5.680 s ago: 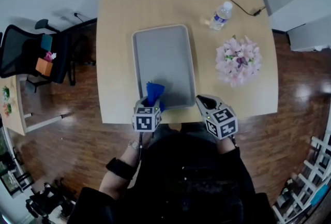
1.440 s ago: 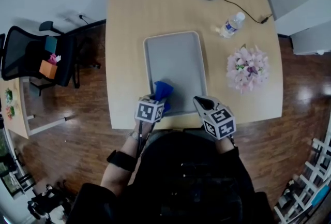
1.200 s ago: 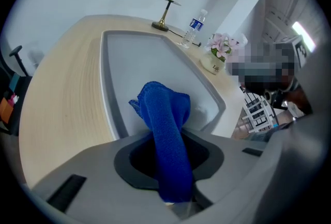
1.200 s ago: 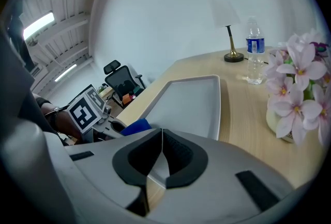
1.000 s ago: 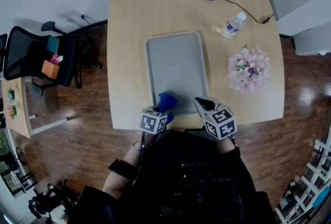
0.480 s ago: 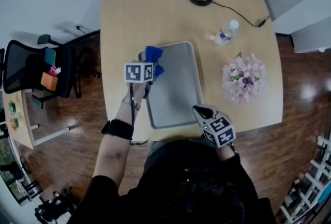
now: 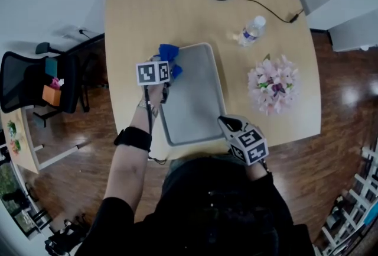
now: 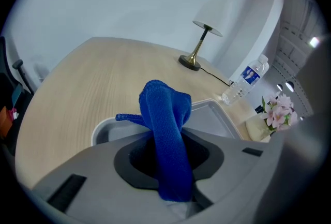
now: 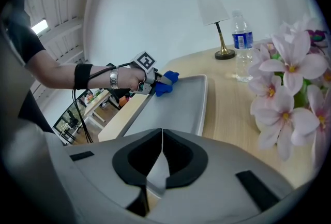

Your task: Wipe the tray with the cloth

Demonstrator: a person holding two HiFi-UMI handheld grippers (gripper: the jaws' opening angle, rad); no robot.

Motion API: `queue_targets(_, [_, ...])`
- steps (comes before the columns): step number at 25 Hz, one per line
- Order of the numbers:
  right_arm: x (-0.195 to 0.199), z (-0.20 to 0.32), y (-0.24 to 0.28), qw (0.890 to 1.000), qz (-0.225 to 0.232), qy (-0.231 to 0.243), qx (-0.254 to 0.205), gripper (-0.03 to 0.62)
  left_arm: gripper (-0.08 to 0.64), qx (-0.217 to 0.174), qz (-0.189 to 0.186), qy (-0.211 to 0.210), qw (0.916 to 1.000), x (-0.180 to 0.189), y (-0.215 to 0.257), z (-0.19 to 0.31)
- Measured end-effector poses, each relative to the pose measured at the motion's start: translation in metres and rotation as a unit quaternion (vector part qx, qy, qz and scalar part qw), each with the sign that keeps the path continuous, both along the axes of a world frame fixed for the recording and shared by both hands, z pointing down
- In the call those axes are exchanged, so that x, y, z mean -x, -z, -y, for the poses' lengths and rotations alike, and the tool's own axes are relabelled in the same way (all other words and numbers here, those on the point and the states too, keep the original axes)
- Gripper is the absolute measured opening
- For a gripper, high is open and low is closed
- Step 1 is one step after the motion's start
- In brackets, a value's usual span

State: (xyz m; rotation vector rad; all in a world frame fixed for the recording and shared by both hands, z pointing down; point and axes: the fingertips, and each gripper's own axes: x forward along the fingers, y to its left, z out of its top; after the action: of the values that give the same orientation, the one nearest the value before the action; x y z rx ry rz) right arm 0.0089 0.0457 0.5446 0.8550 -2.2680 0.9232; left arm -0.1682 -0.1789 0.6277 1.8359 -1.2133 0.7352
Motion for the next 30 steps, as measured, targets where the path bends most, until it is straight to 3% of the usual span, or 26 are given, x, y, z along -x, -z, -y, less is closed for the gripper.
queue_targets(7, [0.006, -0.006, 0.004, 1.000, 0.003, 0.004, -0.006, 0.015, 0.110, 0.009, -0.002, -0.004, 1.0000, -0.014, 0.000, -0.053])
queue_targets(22, [0.012, -0.031, 0.002, 1.000, 0.002, 0.005, -0.002, 0.015, 0.110, 0.074, -0.051, -0.073, 0.9933, -0.075, -0.006, -0.257])
queue_targets(30, [0.013, -0.027, 0.000, 1.000, 0.003, 0.012, 0.000, 0.015, 0.110, 0.095, -0.054, -0.100, 0.9890, -0.086, -0.010, -0.295])
